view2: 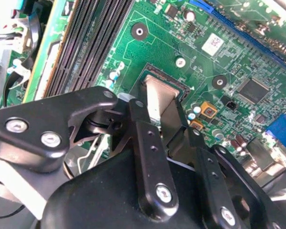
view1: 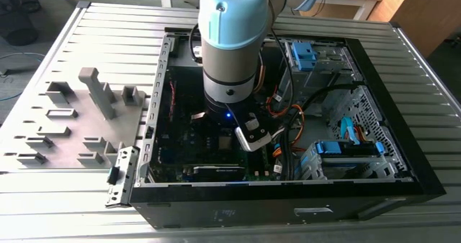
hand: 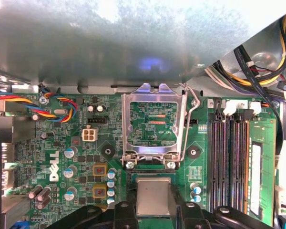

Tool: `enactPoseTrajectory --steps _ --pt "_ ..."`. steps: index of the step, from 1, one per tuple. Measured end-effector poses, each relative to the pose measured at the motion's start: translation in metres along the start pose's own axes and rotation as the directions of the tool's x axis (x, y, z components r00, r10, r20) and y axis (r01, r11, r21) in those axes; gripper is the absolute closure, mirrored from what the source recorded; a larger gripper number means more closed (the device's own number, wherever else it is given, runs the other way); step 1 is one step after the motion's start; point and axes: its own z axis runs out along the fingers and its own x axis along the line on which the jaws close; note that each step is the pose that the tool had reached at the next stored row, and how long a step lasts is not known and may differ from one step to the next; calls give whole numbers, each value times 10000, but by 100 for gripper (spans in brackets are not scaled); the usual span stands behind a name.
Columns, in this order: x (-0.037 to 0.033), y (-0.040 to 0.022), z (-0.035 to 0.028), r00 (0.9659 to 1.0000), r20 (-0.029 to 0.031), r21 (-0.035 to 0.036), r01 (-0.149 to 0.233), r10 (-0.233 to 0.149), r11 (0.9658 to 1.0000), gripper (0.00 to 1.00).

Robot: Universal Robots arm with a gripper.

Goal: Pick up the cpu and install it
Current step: 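Place the cpu into insertion slot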

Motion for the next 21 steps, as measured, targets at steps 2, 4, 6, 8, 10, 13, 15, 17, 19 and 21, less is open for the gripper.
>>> enactPoseTrajectory --steps 2,4,6,8,10,13,15,17,19,21 --pt "1 0 0 10000 0 0 1 -1 10000 62" --pt "2 0 0 10000 1 -2 -1 1 10000 62" --pt "10 -1 -1 10000 -1 -39 -4 4 10000 62" --pt "23 0 -1 10000 0 -112 -7 7 9999 62" --pt "33 -1 -2 10000 2 -158 -11 11 9999 62" --pt "33 -1 -1 10000 2 -160 -15 15 9999 62" --pt "33 -1 -1 10000 2 -160 -17 17 9999 62" --pt "33 -2 -1 10000 1 -160 -19 19 9999 62" --pt "34 -2 -1 10000 1 -159 -21 21 9999 62" --pt "34 -2 -1 10000 1 -160 -22 22 9999 62"
